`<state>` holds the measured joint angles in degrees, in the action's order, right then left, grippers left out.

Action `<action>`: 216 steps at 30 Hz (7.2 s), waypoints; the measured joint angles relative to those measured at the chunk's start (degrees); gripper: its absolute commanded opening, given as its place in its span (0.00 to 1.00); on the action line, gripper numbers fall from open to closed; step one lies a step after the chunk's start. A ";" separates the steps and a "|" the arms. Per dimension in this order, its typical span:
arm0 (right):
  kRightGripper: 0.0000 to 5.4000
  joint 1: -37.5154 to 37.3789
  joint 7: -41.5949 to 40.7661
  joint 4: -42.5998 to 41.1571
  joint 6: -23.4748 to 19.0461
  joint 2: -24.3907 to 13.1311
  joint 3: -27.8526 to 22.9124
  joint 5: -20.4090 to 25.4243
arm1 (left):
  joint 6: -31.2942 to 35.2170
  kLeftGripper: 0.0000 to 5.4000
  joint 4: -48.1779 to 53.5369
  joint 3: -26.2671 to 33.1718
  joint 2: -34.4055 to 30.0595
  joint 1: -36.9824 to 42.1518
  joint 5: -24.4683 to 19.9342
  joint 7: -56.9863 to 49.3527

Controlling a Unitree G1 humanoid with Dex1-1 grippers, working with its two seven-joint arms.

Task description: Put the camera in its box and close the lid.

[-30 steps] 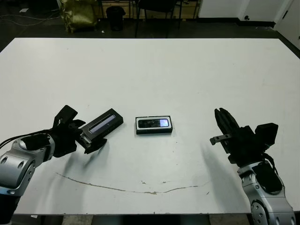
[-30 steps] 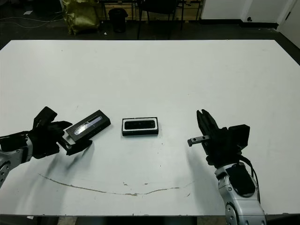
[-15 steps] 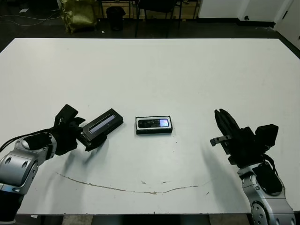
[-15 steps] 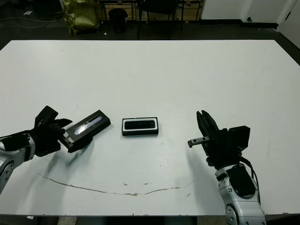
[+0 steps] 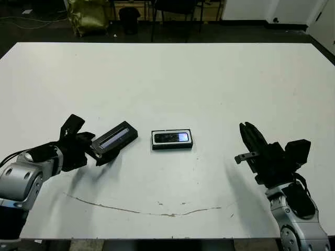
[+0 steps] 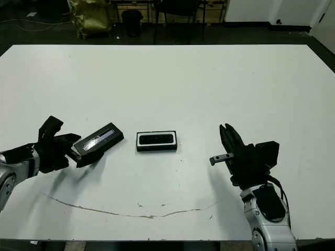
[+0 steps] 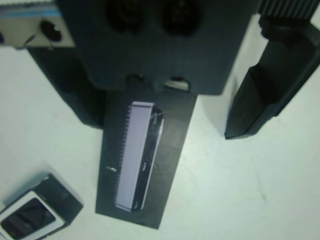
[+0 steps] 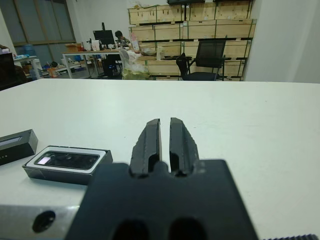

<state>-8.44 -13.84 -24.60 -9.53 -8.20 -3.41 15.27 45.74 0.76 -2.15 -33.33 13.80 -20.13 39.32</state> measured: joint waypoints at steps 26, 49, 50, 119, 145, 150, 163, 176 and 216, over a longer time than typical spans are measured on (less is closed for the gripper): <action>0.00 -0.14 -0.37 1.04 1.90 0.28 -0.01 0.74 | -19.21 0.45 -5.23 -9.20 -7.50 3.43 10.72 14.22; 0.00 0.05 -0.13 1.52 1.91 -0.05 0.21 0.16 | -19.02 0.45 -10.36 -7.32 -10.14 24.31 11.37 22.24; 0.00 0.14 -0.22 1.73 1.91 -0.05 0.23 0.19 | -20.66 0.45 -11.68 -8.38 -10.04 26.97 12.28 23.41; 0.00 -1.02 2.00 4.55 4.27 2.24 1.32 -1.53 | -10.45 0.45 -19.66 -30.94 13.02 42.37 27.91 37.51; 0.00 -1.36 2.62 4.41 4.23 2.34 1.61 -1.69 | -12.08 0.45 -18.24 -32.31 13.18 42.58 29.00 35.66; 0.00 -1.60 3.14 4.01 3.82 2.34 2.03 -1.86 | -10.98 0.45 -18.14 -33.02 13.18 42.67 29.30 35.72; 0.00 -1.88 3.92 2.74 2.78 2.32 2.01 -1.84 | -7.49 0.45 -16.69 -34.21 13.74 42.76 31.12 34.12; 0.00 -2.10 3.98 2.30 2.74 2.32 1.40 -1.24 | -8.08 0.45 -17.38 -36.06 15.17 44.36 31.60 34.21; 0.00 -3.29 4.48 1.36 1.45 2.70 1.38 -1.01 | -7.45 0.45 -27.30 -39.56 16.95 49.21 32.96 38.67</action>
<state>-11.73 -9.36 -23.24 -8.08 -5.50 -2.03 14.26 38.30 -26.54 -41.71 -16.37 63.01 12.83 77.99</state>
